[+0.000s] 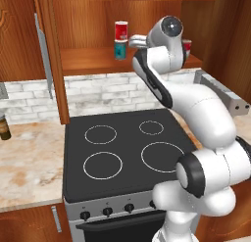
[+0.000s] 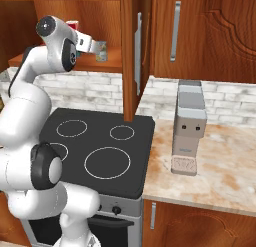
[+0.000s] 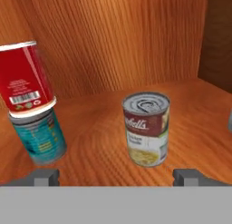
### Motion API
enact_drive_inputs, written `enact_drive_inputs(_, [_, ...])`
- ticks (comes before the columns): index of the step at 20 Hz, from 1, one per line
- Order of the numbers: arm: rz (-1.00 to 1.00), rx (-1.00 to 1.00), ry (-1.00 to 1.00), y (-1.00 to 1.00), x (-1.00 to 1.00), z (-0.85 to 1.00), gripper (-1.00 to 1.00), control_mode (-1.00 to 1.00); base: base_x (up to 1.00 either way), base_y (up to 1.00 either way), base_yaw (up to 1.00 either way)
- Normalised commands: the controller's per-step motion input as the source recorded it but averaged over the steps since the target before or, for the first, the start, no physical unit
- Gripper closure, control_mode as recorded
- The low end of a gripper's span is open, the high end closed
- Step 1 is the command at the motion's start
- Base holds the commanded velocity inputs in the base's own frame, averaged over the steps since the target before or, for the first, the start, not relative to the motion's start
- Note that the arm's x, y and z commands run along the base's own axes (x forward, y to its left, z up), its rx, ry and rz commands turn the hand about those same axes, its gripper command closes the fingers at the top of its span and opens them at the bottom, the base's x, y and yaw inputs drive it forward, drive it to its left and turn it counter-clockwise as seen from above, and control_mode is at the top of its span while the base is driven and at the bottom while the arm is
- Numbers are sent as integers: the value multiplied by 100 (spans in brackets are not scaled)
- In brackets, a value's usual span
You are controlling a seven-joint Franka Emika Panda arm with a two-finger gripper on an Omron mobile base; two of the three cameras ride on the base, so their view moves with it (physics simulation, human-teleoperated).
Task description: Stack two cans on top of the other two cans in the cabinet.
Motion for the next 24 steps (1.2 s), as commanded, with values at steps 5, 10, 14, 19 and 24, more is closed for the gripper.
enact_drive_inputs(5, [-9, 0, 14, -33, 13, -11, -100, -100, 0, 0, 0])
enact_drive_inputs(10, [-1, 1, 10, -8, 24, -23, -100, -100, 0, 0, 0])
enact_drive_inputs(14, [0, 0, 0, -13, 31, -30, -100, -100, 0, 0, 0])
enact_drive_inputs(19, [0, 0, 0, -12, 41, -16, -100, -100, 0, 0, 0])
enact_drive_inputs(24, [0, 0, 0, -8, 43, -6, -100, -100, 0, 0, 0])
